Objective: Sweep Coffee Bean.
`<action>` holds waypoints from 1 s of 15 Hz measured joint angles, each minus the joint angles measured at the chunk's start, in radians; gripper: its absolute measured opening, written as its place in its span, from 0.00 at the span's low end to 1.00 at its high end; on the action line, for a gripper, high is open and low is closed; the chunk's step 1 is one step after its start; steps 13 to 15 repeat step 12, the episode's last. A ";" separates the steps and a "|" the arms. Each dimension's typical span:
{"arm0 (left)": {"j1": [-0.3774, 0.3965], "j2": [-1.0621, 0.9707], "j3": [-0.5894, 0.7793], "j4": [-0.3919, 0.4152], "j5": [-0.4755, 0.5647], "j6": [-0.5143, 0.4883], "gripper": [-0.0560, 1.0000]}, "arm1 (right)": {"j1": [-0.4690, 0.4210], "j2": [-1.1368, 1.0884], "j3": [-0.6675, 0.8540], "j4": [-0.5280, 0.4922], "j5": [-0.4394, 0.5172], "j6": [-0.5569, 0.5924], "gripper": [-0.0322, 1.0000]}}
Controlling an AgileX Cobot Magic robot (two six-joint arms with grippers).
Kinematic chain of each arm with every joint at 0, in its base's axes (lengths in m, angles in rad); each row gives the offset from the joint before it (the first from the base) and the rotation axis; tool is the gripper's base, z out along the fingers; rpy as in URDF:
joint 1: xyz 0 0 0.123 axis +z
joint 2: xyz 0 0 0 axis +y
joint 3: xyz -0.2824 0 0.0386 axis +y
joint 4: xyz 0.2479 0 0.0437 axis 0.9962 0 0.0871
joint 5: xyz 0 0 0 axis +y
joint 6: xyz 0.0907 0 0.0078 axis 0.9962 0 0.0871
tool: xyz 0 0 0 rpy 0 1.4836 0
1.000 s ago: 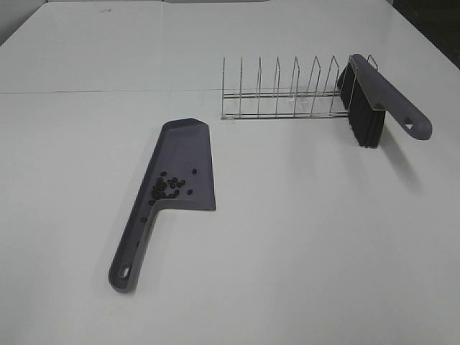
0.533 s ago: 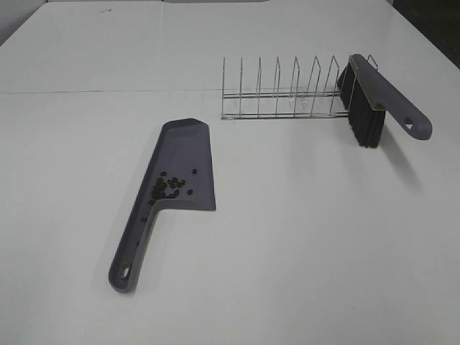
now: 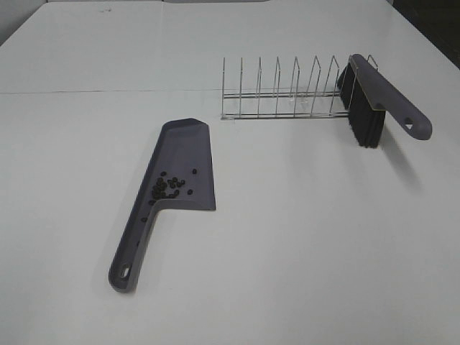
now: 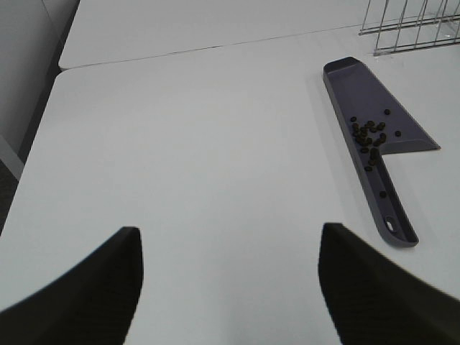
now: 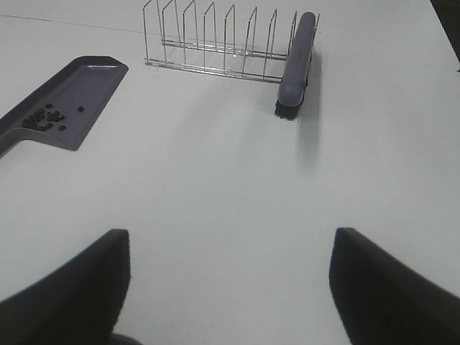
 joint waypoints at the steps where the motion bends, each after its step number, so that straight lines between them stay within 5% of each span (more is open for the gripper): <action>1: 0.000 0.000 0.000 0.000 0.000 0.000 0.65 | 0.000 0.000 0.000 0.000 0.000 0.000 0.65; 15: 0.000 0.000 0.000 0.000 0.000 0.000 0.65 | 0.000 0.000 0.000 0.000 0.000 0.000 0.65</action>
